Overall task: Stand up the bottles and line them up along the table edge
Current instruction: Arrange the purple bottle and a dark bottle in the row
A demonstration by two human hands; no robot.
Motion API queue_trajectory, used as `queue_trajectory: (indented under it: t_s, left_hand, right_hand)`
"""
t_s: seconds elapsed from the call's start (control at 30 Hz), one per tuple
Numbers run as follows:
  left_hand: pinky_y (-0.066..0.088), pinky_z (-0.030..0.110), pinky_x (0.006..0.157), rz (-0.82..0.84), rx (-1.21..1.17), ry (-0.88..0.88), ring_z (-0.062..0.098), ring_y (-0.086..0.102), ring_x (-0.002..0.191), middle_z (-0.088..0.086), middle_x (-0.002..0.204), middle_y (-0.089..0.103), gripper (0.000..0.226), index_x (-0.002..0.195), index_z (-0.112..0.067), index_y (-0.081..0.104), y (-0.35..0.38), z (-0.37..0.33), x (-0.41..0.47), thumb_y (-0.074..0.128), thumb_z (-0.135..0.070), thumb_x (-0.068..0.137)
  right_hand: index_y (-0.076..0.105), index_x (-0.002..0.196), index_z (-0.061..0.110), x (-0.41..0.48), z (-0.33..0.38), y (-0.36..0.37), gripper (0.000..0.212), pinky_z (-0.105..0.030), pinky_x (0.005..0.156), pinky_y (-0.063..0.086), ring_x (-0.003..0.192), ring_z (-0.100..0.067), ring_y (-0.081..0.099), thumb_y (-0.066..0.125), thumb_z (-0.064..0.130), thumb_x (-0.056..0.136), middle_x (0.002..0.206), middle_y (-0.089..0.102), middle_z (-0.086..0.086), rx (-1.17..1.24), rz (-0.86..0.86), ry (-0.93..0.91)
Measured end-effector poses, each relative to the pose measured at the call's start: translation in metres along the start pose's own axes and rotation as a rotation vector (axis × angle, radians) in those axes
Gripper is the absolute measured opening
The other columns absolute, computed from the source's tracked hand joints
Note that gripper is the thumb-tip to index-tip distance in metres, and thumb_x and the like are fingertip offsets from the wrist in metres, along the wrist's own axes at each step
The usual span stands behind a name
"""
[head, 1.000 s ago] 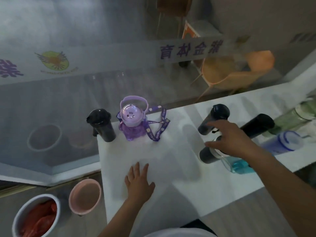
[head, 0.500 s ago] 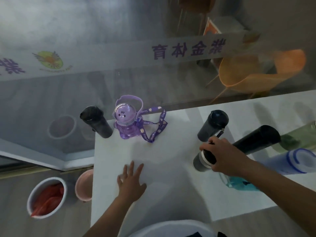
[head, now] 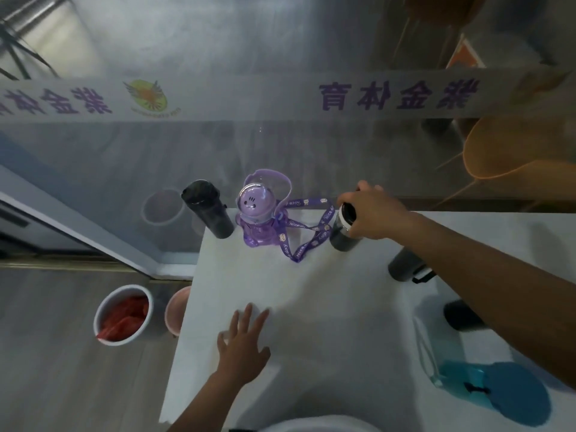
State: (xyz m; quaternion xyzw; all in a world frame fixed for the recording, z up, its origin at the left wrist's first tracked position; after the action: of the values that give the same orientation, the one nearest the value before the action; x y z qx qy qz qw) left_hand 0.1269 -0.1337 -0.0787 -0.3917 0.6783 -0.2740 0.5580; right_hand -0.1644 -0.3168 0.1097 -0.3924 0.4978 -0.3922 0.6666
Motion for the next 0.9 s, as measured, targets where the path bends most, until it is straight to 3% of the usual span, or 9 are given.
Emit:
queue_trajectory:
  t_s: [0.2, 0.37, 0.6, 0.9]
  left_hand:
    - [0.015, 0.053, 0.116, 0.031, 0.023, 0.023, 0.019, -0.01, 0.15, -0.012, 0.161, -0.016, 0.082, 0.147, -0.054, -0.004, 0.001, 0.013, -0.009, 0.053, -0.044, 0.089]
    - [0.009, 0.058, 0.116, 0.03, 0.028, 0.037, 0.018, -0.011, 0.15, -0.013, 0.161, -0.014, 0.077, 0.148, -0.054, -0.001, -0.002, 0.016, -0.01, 0.052, -0.047, 0.091]
    - [0.007, 0.057, 0.116, 0.053, 0.036, 0.059, 0.02, -0.013, 0.149, -0.012, 0.161, -0.017, 0.079, 0.148, -0.052, 0.0, -0.002, 0.022, -0.009, 0.053, -0.051, 0.089]
    - [0.007, 0.057, 0.116, 0.091, 0.038, 0.081, 0.019, -0.014, 0.149, -0.013, 0.16, -0.019, 0.08, 0.148, -0.052, 0.0, -0.007, 0.025, -0.009, 0.053, -0.048, 0.089]
  right_hand:
    - [0.054, 0.118, 0.026, 0.04, 0.005, -0.002, 0.055, -0.042, 0.087, 0.048, 0.112, -0.033, 0.042, 0.074, 0.035, 0.068, 0.114, 0.042, -0.007, 0.005, -0.003, 0.047]
    - [0.053, 0.123, 0.024, 0.053, 0.022, -0.004, 0.061, -0.043, 0.087, 0.048, 0.115, -0.036, 0.042, 0.075, 0.037, 0.068, 0.118, 0.043, -0.009, 0.044, 0.005, 0.039]
    - [0.051, 0.128, 0.023, 0.062, 0.053, 0.004, 0.064, -0.035, 0.081, 0.037, 0.115, -0.036, 0.041, 0.076, 0.038, 0.071, 0.123, 0.043, -0.011, 0.044, -0.011, 0.008]
    - [0.051, 0.128, 0.024, 0.062, 0.059, 0.004, 0.065, -0.044, 0.09, 0.048, 0.118, -0.037, 0.039, 0.076, 0.038, 0.069, 0.12, 0.042, -0.009, 0.059, 0.008, 0.088]
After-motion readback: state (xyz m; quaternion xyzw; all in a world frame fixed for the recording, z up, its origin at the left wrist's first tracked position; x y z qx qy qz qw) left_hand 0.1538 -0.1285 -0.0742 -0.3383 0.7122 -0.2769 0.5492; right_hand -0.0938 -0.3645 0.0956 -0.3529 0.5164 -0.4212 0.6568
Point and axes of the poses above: each hand's wrist, its own x-axis towards the middle knuckle, its own y-axis out of the palm, z = x × y, the point moved 1 cm from there along x, towards the middle knuckle
